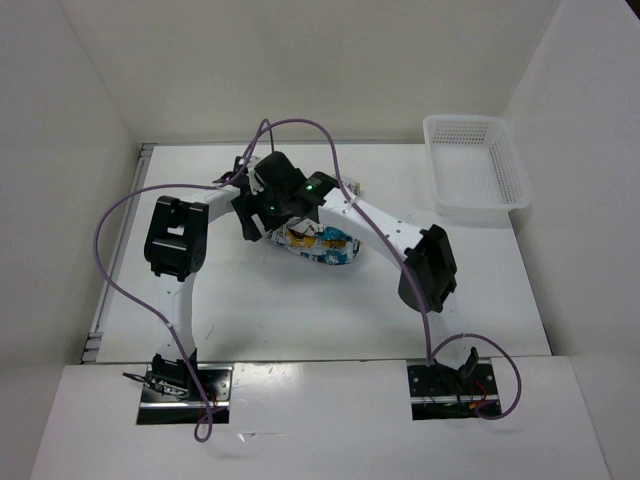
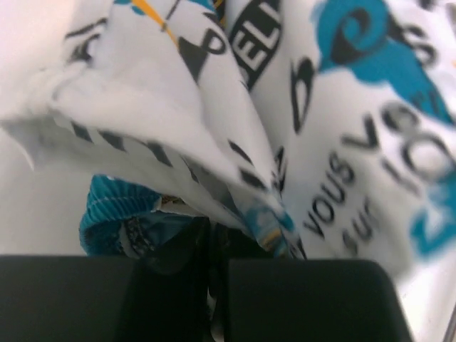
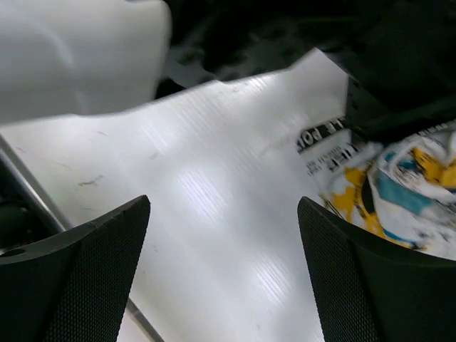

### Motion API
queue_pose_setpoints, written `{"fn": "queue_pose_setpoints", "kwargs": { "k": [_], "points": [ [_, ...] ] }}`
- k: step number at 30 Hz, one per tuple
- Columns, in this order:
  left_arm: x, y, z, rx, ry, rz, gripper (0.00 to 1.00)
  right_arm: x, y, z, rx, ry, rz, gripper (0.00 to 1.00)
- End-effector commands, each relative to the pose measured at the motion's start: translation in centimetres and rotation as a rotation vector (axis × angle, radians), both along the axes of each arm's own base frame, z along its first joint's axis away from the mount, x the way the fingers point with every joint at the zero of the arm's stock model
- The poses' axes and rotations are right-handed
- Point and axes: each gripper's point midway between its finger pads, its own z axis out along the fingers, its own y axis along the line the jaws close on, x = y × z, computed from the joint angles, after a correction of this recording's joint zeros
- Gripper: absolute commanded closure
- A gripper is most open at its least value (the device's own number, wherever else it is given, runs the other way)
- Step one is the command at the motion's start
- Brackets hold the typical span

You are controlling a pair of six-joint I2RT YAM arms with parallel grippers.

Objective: Fold and stack the shorts
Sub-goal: Fold the shorts

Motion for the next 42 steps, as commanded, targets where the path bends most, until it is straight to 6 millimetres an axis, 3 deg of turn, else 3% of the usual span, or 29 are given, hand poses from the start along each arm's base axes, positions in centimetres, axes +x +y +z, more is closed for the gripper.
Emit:
{"fn": "queue_pose_setpoints", "kwargs": {
  "k": [1, 2, 3, 4, 5, 6, 9, 10, 13, 15, 17, 19, 20, 21, 23, 30, 33, 34, 35, 39, 42],
  "points": [
    [-0.1, -0.3, -1.1, 0.016, 0.013, -0.005, 0.88, 2.1, -2.5, 14.5, 0.193, -0.389, -0.042, 0.12],
    [-0.1, -0.1, -0.7, 0.025, 0.008, 0.002, 0.88, 3.1, -4.1, 14.0, 0.18, -0.374, -0.101, 0.13],
    [0.0, -0.2, -0.1, 0.023, -0.004, 0.002, 0.86, 5.6, -8.1, 12.3, 0.145, -0.334, -0.199, 0.13],
    [-0.4, 0.1, -0.6, 0.035, 0.017, 0.007, 0.83, 6.5, -10.1, 10.9, 0.143, -0.261, -0.263, 0.13],
    [-0.3, 0.0, -0.2, 0.033, 0.008, 0.008, 0.82, 7.4, -12.3, 8.0, 0.109, -0.188, -0.304, 0.1],
    [-0.3, 0.0, -0.2, 0.033, 0.008, 0.008, 0.81, 9.4, -15.6, 6.7, 0.103, -0.156, -0.36, 0.04],
    [-0.4, 0.2, -0.3, 0.042, 0.015, 0.013, 0.78, 9.6, -17.3, 3.3, 0.106, -0.068, -0.282, 0.0],
    [-0.4, 0.4, -0.5, 0.056, 0.022, 0.021, 0.78, 10.9, -18.7, 2.5, 0.105, -0.056, -0.312, 0.0],
    [-1.1, 0.9, -1.6, 0.089, 0.05, 0.038, 0.78, 12.1, -20.2, 4.0, 0.163, -0.058, -0.322, 0.0],
    [-1.4, 1.0, -1.9, 0.091, 0.06, 0.037, 0.76, 12.9, -21.7, 3.7, 0.167, -0.053, -0.362, 0.0],
    [-1.6, 1.0, -2.0, 0.093, 0.069, 0.037, 0.74, 12.9, -21.9, 0.8, 0.164, 0.018, -0.348, 0.0],
    [-1.6, 1.0, -2.0, 0.093, 0.069, 0.037, 0.74, 11.7, -20.6, -1.0, 0.2, 0.104, -0.274, 0.0],
    [-1.6, 1.0, -2.0, 0.093, 0.069, 0.037, 0.74, 11.1, -20.2, -2.9, 0.196, 0.153, -0.243, 0.0],
    [-1.6, 1.0, -2.0, 0.093, 0.069, 0.037, 0.73, 10.7, -19.7, -3.3, 0.216, 0.181, -0.214, 0.0],
    [-1.5, 1.0, -1.5, 0.091, 0.059, 0.037, 0.73, 10.4, -20.2, -5.7, 0.197, 0.24, -0.236, 0.0],
    [-1.7, 1.1, -1.4, 0.092, 0.062, 0.037, 0.71, 10.9, -20.7, -9.5, 0.141, 0.274, -0.253, 0.0],
    [-1.7, 1.1, -1.4, 0.092, 0.062, 0.037, 0.71, 10.5, -20.6, -9.8, 0.147, 0.292, -0.244, 0.0],
    [-1.7, 1.1, -1.4, 0.092, 0.062, 0.037, 0.71, 9.6, -20.0, -10.2, 0.15, 0.313, -0.224, 0.04],
    [-1.7, 1.1, -1.4, 0.092, 0.062, 0.037, 0.71, 8.7, -19.6, -9.8, 0.157, 0.325, -0.204, 0.17],
    [-2.2, 0.6, -1.5, 0.056, 0.08, 0.011, 0.78, 6.0, -18.7, -8.0, 0.192, 0.345, -0.155, 0.5],
    [-2.3, 0.3, -1.6, 0.039, 0.083, 0.0, 0.87, 3.3, -17.7, -6.5, 0.21, 0.354, -0.099, 0.61]
  ]
}}
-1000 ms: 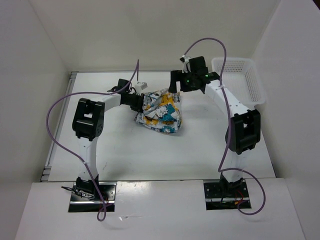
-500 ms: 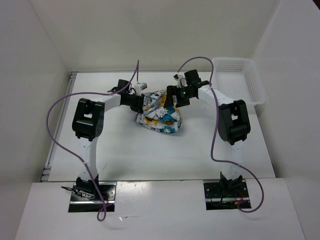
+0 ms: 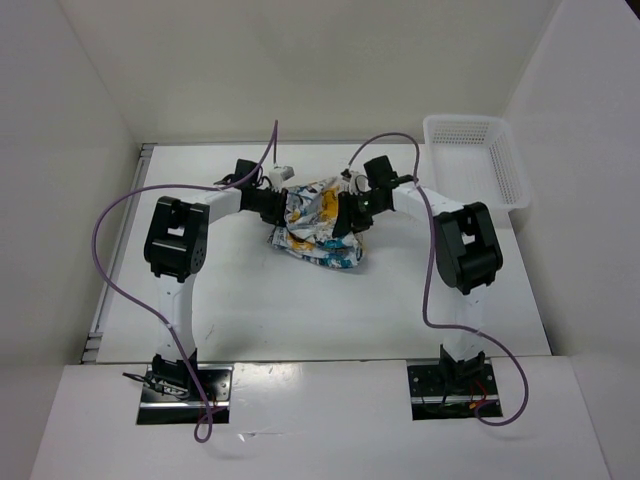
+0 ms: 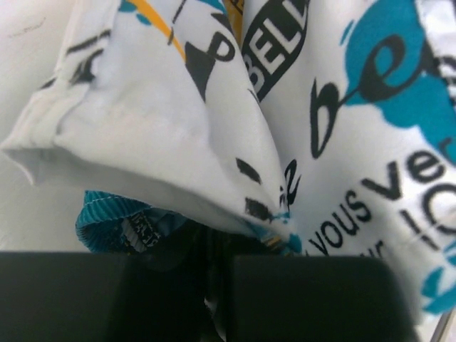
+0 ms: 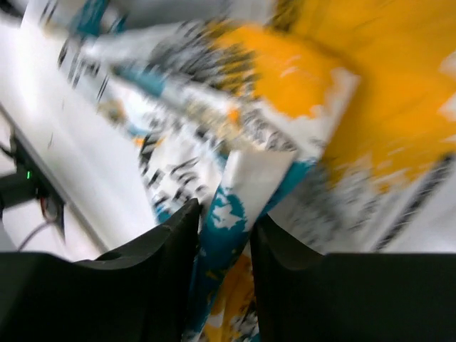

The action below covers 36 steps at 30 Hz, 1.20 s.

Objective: Fold and stack the shorts
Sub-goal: Fold the shorts

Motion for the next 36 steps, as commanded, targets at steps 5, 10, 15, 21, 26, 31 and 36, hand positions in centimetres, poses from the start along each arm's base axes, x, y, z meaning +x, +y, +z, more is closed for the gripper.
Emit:
{"fn": "queue_pose_setpoints", "kwargs": {
  "k": [5, 10, 15, 21, 26, 31, 36],
  "points": [
    [-1.3, 0.2, -1.6, -0.005, 0.063, -0.014, 0.95, -5.7, 6.5, 8.1, 0.07, -0.23, 0.238, 0.69],
    [-1.0, 0.0, -1.4, -0.017, 0.047, -0.02, 0.96, -7.4, 10.8, 9.5, -0.014, -0.414, 0.305, 0.73],
    [-1.0, 0.0, -1.4, -0.017, 0.047, -0.02, 0.96, -8.7, 11.9, 6.8, -0.113, -0.496, 0.371, 0.73],
    [-1.0, 0.0, -1.3, -0.017, 0.045, -0.02, 0.73, -9.5, 14.2, 4.6, -0.211, -0.609, 0.47, 0.34],
    [0.9, 2.4, 0.2, 0.063, 0.034, 0.064, 0.52, -9.7, 15.2, 6.1, -0.219, -0.691, 0.522, 0.15],
    [4.1, 6.8, 4.9, 0.081, -0.014, 0.171, 0.19, -13.2, 18.1, 10.0, -0.111, -0.749, 0.626, 0.13],
    [5.3, 10.0, 11.3, 0.063, -0.083, 0.236, 0.0, -12.8, 17.7, 16.5, -0.049, -0.824, 0.512, 0.31]
  ]
}}
